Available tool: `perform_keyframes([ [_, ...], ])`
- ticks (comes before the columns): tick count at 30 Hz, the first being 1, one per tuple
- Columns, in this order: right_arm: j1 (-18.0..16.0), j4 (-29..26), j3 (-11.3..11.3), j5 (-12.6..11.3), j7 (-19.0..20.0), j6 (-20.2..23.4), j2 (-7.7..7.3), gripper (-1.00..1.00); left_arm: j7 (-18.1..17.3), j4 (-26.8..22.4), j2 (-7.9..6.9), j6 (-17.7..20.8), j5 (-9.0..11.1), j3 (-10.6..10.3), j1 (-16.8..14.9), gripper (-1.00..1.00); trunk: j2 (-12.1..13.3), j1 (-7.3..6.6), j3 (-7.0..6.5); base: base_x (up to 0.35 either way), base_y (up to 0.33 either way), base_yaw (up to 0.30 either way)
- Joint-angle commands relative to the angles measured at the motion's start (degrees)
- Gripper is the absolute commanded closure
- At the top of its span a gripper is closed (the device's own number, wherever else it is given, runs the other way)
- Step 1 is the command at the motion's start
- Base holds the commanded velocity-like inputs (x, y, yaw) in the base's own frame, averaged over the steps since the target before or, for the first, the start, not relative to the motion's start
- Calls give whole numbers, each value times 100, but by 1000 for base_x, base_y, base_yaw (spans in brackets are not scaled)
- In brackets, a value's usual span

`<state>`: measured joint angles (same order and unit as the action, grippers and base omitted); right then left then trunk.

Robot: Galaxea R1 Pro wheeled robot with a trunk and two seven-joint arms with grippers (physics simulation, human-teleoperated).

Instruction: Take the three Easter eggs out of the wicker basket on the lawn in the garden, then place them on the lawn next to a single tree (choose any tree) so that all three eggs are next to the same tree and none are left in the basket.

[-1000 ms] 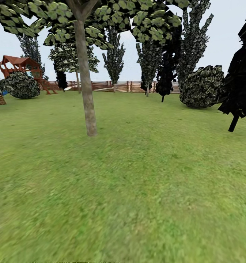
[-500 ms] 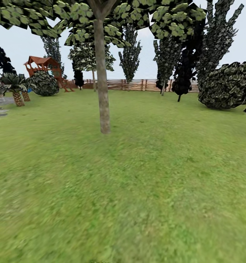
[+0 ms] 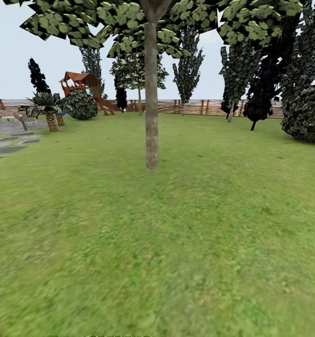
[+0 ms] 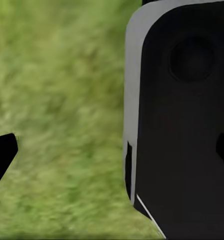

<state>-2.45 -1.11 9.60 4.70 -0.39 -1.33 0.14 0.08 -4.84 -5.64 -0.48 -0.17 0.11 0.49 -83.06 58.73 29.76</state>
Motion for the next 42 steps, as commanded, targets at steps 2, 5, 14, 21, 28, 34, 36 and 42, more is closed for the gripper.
perform_keyframes([
  [2,-4,6,11,49,-4,-9,2,-100,1,-8,-20,-5,-2,-1,4,-100,-2,0,13,0,0,270],
  [5,-3,6,11,49,-5,-8,3,-100,1,-1,-17,-5,-1,-6,4,-100,-2,0,25,0,0,270],
  [14,-4,18,8,48,-13,12,15,-100,1,-12,1,-5,8,-4,4,-100,-2,0,62,0,0,270],
  [21,-6,32,9,55,-17,13,16,-100,1,-14,4,-5,11,-2,4,-100,-2,0,91,0,0,270],
  [28,-4,18,13,59,-14,-16,11,-100,1,-11,2,-5,14,-2,4,-100,-2,0,122,0,0,268],
  [34,-4,19,7,58,-14,-199,3,-100,1,-14,1,-5,10,-2,4,-100,-2,0,153,0,0,253],
  [36,-4,22,3,58,-14,-247,3,-100,1,-14,1,-5,10,-2,4,-100,-2,0,162,0,0,257],
  [42,-3,28,-2,58,-15,-300,4,-100,1,-9,1,-5,12,-2,4,-100,-2,0,186,0,0,264],
])
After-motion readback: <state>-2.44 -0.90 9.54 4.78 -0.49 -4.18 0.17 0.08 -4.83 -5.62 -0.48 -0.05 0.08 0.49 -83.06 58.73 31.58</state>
